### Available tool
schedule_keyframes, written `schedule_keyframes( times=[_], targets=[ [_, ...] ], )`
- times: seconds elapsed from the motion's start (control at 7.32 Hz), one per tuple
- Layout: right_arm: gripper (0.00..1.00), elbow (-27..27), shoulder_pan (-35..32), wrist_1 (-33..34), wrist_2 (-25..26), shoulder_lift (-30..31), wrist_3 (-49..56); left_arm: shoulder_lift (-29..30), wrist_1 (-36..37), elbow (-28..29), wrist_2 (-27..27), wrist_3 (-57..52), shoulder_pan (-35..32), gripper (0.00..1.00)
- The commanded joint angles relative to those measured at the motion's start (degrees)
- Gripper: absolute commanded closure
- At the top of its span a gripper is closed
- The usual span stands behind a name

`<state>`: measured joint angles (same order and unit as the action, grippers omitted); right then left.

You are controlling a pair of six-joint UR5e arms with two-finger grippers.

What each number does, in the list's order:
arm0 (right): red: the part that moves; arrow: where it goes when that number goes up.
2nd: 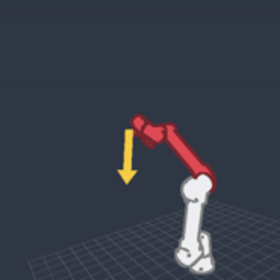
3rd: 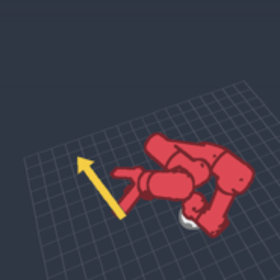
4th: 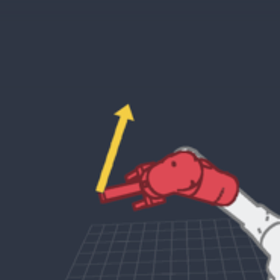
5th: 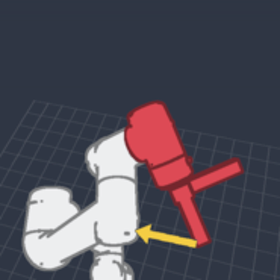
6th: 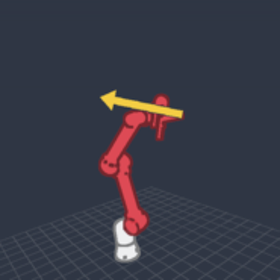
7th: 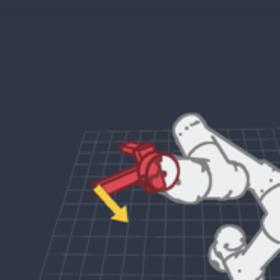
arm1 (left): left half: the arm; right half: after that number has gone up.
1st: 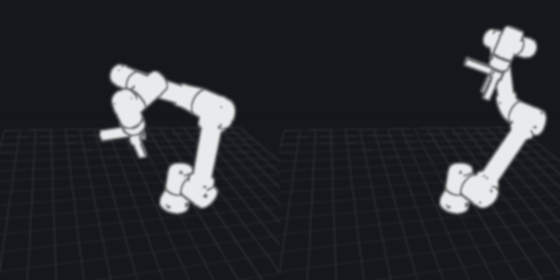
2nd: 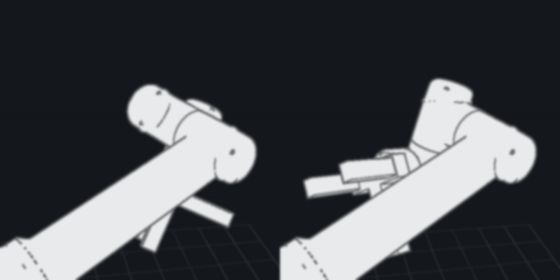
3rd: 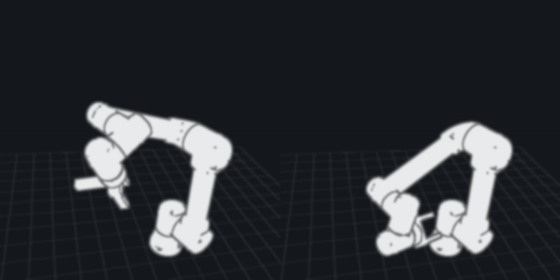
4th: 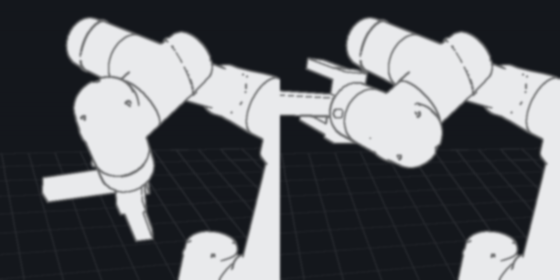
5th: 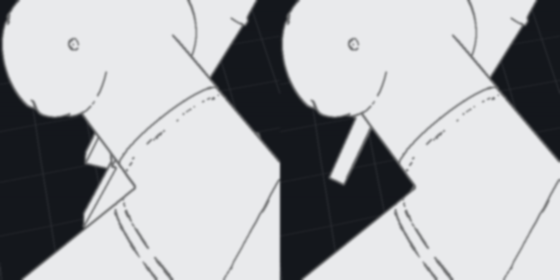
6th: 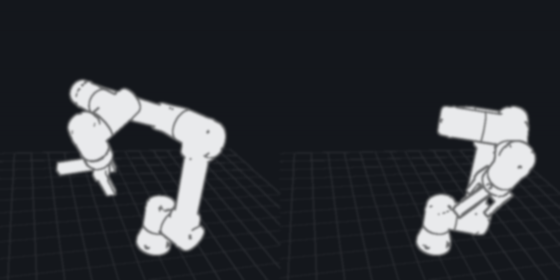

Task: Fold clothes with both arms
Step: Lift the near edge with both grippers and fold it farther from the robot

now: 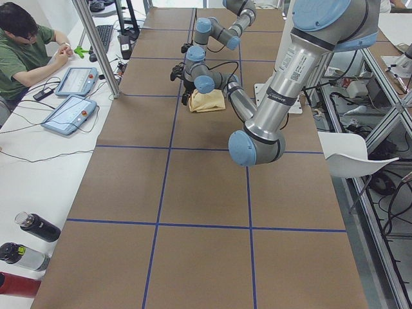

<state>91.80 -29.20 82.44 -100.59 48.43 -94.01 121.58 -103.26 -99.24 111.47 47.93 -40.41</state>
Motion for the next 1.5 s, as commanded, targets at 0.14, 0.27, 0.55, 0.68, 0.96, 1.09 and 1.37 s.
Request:
schedule_keyframes(
  times=[0.14,0.27,0.55,0.68,0.96,1.09,1.37],
  targets=[
    [0.00,-0.73,7.22,8.70,8.99,-1.94,12.06,-0.12,-0.01,0.01,0.42,-0.55,-0.28,0.00],
    [0.00,-2.13,7.23,8.44,11.09,-2.28,15.66,-0.12,-0.01,0.01,0.42,-0.55,-0.28,0.00],
    [0.00,-3.20,5.57,7.91,14.79,-2.29,20.25,-0.03,-0.01,-0.08,0.50,-0.47,-0.63,0.00],
    [0.00,-6.33,3.90,3.99,14.89,-2.90,21.57,-0.03,-0.01,-0.17,0.51,-0.47,-0.63,0.00],
    [0.00,-19.85,-0.66,-4.98,14.81,-8.93,23.77,-0.12,0.16,-0.86,0.51,-0.12,-0.72,0.00],
    [0.00,-20.34,-3.12,-5.36,14.54,-9.40,25.78,-0.12,0.16,-1.04,0.85,-0.03,-0.72,0.00],
    [0.00,-20.34,-6.47,-6.41,13.50,-10.63,26.24,-0.21,0.25,-1.13,2.26,-0.03,-0.90,0.00]
  ],
)
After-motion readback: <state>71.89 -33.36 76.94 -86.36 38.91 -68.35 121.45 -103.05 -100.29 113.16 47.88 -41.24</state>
